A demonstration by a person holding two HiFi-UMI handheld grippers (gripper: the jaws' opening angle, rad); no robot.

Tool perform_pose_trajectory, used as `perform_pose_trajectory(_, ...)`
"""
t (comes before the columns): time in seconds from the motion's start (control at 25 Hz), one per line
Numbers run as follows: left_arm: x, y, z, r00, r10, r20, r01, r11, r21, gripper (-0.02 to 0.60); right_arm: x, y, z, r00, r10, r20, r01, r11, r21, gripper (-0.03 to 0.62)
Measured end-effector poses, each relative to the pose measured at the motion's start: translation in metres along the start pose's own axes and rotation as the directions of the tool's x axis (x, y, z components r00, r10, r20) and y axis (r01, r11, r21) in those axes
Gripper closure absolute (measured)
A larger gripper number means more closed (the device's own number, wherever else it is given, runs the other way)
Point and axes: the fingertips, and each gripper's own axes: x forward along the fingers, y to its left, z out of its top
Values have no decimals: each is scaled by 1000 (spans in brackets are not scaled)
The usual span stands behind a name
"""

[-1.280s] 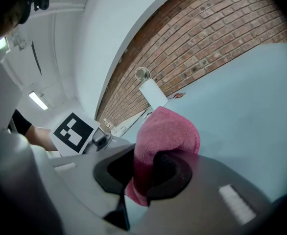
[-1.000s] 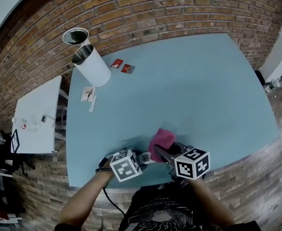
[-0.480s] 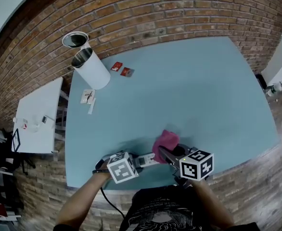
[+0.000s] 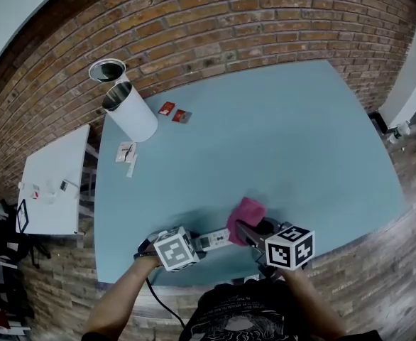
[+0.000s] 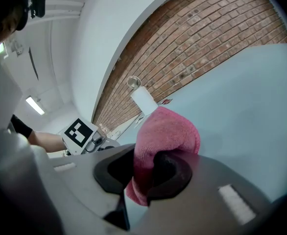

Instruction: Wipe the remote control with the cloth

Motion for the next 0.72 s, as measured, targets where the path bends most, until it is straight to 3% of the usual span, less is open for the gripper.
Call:
perform_pose_trajectory(0.2, 1, 0, 1, 996, 73, 51, -73, 997, -9, 351, -10, 10, 0, 999, -20, 26, 20, 1000, -20, 531)
perform_pose_trajectory(0.4, -11, 10, 0, 975, 190, 117, -181, 980, -83, 351, -14, 28, -7, 999, -27, 25, 28, 999, -45, 531)
perform_pose_trajectory(0.56, -26, 11, 0, 946, 265, 188, -234, 957, -169, 353, -16, 42, -5, 998, -47, 29, 49, 996, -73, 531)
perform_pose_trajectory(0.72, -47, 5, 8, 898, 321, 300, -239, 930, -280, 354, -19, 56, -1, 995, -85, 51, 91, 988, -121, 531)
